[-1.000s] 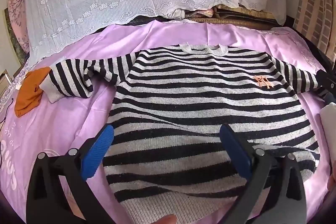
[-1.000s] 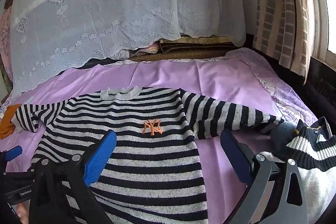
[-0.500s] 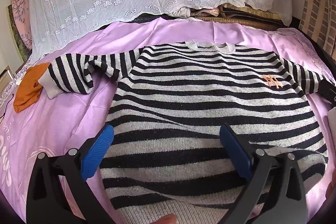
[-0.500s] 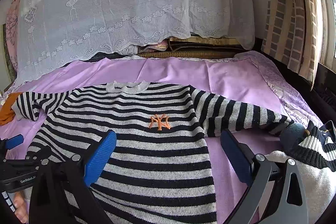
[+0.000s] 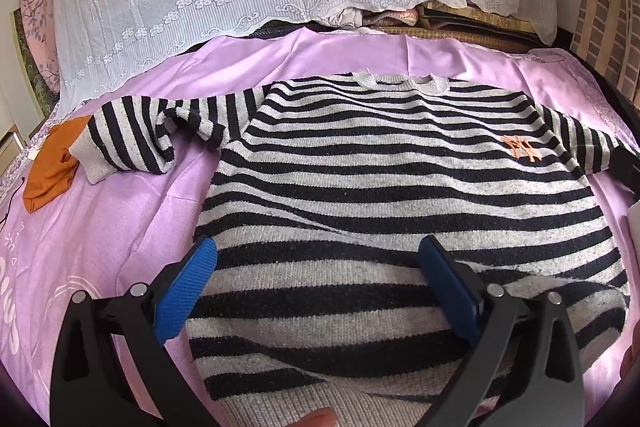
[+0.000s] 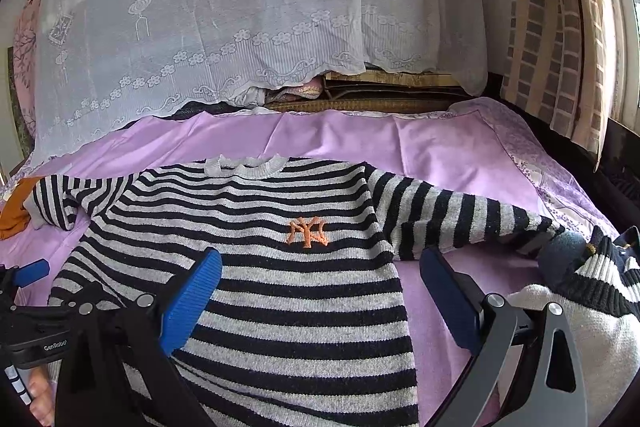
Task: Fold small clothes
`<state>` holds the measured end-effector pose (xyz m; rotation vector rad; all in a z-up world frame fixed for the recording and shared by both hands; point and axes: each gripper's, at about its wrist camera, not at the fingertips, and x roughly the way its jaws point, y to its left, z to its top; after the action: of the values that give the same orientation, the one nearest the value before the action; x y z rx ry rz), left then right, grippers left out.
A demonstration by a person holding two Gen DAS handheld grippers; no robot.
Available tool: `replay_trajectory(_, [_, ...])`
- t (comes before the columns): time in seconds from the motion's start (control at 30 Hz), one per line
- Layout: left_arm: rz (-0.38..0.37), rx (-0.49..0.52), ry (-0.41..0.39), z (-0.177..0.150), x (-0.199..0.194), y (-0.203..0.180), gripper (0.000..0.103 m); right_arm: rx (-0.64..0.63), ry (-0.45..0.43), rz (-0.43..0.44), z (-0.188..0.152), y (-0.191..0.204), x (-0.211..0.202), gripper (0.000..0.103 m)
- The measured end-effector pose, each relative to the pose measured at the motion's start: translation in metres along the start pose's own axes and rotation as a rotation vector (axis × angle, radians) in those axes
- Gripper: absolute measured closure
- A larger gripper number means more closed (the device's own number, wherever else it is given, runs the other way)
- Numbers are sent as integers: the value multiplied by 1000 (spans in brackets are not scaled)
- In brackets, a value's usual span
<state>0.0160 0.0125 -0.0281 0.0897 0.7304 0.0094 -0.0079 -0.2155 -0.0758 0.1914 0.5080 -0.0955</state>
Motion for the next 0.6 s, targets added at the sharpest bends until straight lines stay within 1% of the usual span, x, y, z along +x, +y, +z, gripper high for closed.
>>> replay_trajectory(0.6, [-1, 0, 4, -3, 1, 0, 5, -2, 7, -2, -3, 2, 3, 3])
